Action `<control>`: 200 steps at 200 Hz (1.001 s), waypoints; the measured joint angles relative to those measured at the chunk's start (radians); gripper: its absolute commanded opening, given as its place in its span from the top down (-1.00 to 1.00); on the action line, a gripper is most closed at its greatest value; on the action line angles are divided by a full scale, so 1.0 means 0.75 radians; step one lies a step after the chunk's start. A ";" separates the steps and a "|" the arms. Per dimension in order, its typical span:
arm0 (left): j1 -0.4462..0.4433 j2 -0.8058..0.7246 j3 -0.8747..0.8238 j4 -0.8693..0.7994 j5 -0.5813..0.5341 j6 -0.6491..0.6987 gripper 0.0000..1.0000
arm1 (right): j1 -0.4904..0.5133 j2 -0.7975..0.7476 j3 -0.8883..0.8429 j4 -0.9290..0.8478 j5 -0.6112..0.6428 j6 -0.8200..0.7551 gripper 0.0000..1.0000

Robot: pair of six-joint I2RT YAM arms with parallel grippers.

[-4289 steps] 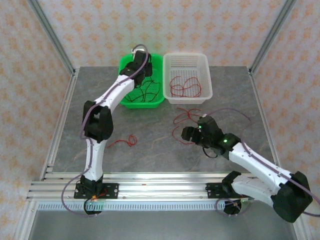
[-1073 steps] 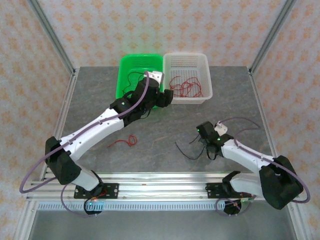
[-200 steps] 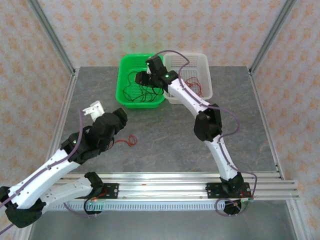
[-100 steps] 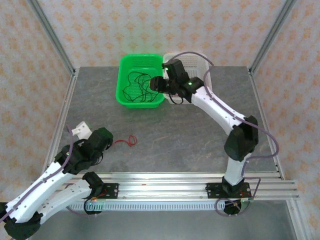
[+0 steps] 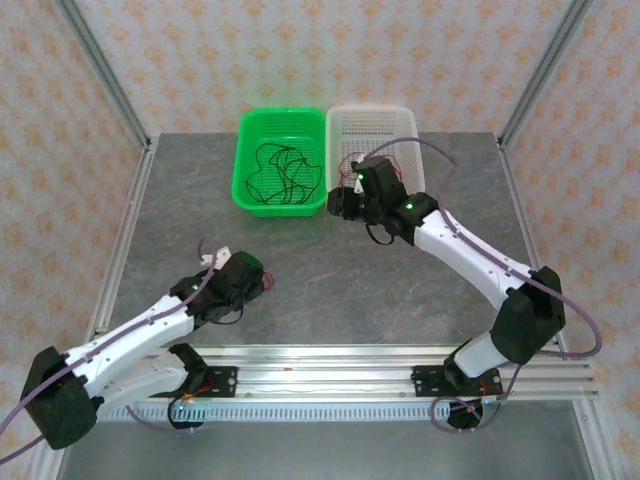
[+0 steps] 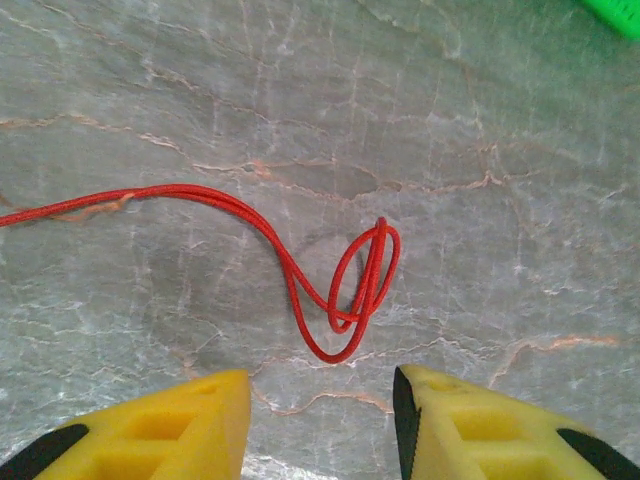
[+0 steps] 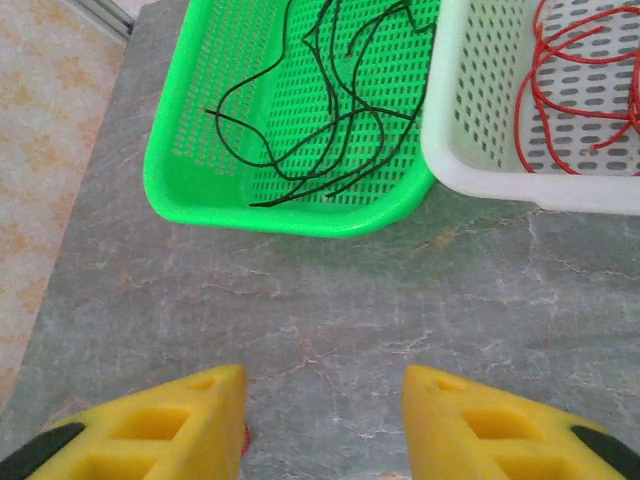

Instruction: Untangle the cables

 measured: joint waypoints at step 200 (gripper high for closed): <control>0.044 0.398 0.110 0.156 -0.039 0.216 0.49 | 0.000 -0.201 -0.168 0.022 0.094 0.012 0.11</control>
